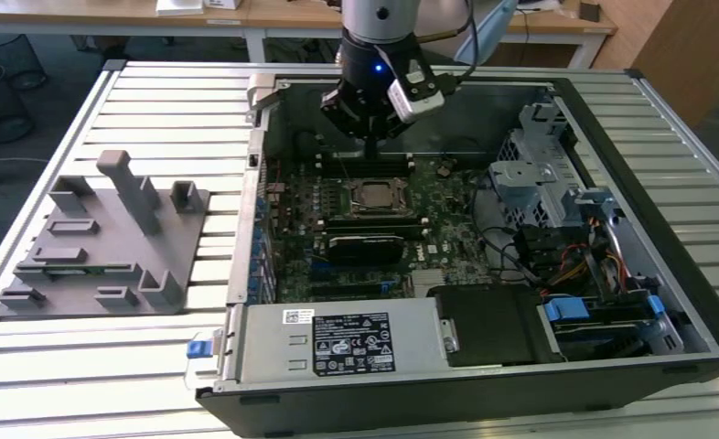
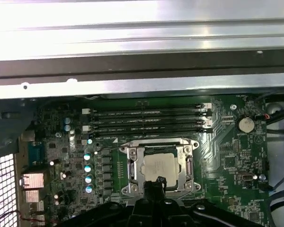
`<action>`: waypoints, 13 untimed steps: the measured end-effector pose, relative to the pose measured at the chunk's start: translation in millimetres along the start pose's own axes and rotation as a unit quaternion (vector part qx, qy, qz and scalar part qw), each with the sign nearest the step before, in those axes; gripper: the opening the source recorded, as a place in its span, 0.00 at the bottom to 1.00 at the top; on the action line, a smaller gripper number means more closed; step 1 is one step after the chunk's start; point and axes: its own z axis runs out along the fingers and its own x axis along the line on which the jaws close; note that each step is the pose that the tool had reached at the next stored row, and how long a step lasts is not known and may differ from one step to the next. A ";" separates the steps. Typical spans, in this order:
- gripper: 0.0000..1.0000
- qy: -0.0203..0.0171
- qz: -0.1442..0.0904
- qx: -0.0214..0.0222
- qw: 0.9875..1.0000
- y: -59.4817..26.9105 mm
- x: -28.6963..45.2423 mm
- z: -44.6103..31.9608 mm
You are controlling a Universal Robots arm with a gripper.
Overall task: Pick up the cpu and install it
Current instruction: 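Install the first cpu locking lever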
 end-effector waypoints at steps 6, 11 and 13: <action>0.11 0.000 -0.001 0.000 1.000 -1.0 14.4 0.4; 0.11 0.000 -0.008 0.000 1.000 -3.0 23.5 1.6; 0.11 0.000 -0.016 0.000 1.000 -3.4 24.4 1.9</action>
